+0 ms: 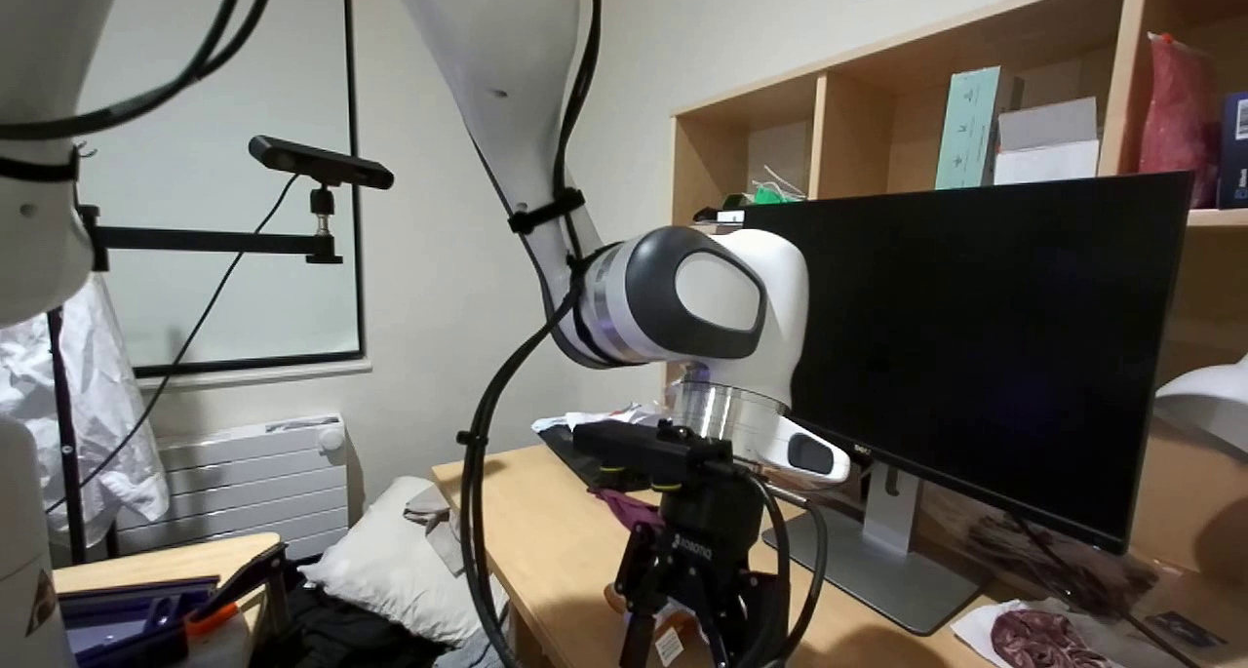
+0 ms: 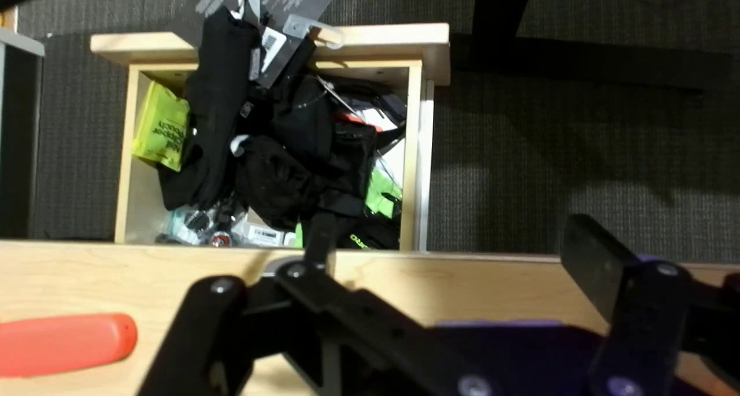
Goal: Put the plush toy inside the open drawer
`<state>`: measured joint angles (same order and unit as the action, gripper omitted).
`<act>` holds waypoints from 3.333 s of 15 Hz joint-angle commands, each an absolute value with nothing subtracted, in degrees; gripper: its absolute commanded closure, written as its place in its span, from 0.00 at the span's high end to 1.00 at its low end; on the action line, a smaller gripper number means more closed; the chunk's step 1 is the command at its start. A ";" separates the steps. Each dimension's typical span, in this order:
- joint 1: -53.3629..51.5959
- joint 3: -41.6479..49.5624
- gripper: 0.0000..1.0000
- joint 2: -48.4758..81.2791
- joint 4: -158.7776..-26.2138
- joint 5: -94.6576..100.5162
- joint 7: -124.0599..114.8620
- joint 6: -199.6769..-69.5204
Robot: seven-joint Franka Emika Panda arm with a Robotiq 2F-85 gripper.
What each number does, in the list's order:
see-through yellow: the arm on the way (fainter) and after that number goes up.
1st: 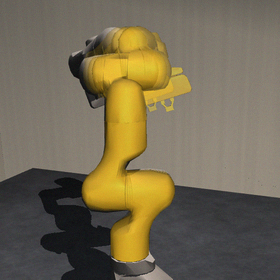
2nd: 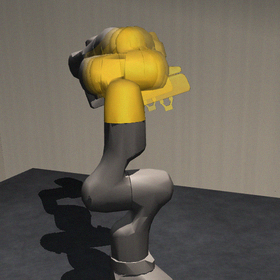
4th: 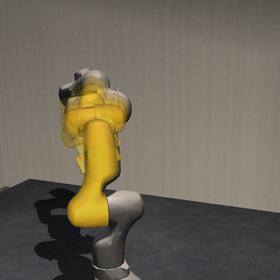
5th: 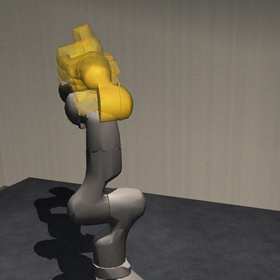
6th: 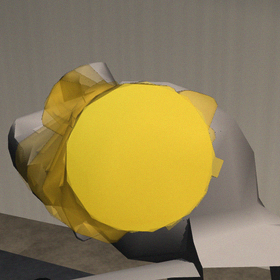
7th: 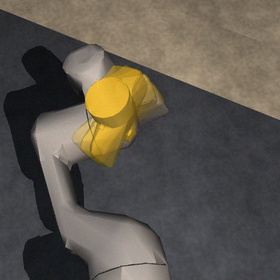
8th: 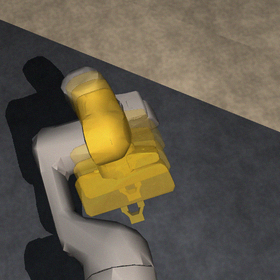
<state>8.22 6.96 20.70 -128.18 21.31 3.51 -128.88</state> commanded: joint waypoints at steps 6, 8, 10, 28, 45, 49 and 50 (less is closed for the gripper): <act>-1.65 4.21 1.00 21.36 -134.95 26.32 1.06 -149.25; -4.29 4.47 1.00 21.62 -135.24 26.60 -1.66 -152.40; -5.52 4.04 1.00 22.56 -134.21 24.16 -3.59 -152.86; -3.55 1.17 1.00 27.79 -125.53 7.88 -5.41 -143.35; -5.12 2.02 0.53 39.59 -111.42 7.43 -6.11 -140.83; -5.00 2.35 0.27 37.92 -112.93 7.57 -5.94 -140.38; -5.06 2.61 0.21 37.22 -113.45 7.75 -6.06 -140.15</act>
